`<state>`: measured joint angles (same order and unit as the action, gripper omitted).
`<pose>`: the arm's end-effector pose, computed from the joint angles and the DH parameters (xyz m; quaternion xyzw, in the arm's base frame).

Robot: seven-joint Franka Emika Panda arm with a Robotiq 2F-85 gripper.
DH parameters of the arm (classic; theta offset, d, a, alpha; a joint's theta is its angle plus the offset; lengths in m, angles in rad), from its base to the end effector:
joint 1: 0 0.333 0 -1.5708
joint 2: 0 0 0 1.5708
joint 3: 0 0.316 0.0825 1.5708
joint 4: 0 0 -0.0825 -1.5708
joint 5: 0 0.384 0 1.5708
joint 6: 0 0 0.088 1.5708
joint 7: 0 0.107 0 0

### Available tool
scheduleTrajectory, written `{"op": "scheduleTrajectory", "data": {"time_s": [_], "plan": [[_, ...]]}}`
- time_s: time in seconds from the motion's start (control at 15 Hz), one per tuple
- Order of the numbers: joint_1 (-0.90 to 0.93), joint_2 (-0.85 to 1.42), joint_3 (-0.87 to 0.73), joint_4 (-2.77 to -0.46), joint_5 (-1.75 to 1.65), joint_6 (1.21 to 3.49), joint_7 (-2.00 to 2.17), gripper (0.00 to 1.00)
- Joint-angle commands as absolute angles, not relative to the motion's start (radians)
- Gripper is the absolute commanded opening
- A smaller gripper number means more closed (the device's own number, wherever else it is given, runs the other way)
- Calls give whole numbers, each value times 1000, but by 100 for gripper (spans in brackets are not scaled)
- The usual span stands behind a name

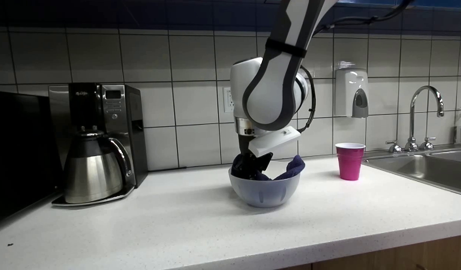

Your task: Remove the blue towel from the clear bowl and put it on the countertop

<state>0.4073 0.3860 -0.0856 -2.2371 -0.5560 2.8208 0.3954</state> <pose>0.5213 0.2010 0.2106 0.9629 0.2197 0.1306 0.0868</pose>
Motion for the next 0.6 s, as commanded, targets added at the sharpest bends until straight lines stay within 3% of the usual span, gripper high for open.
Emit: {"op": "scheduleTrajectory", "data": {"time_s": [0.0,0.53], "plan": [[384,308,-42,-2258,-503,2777,316,1],[398,157,-15,-2297,-511,2681,363,1]]}}
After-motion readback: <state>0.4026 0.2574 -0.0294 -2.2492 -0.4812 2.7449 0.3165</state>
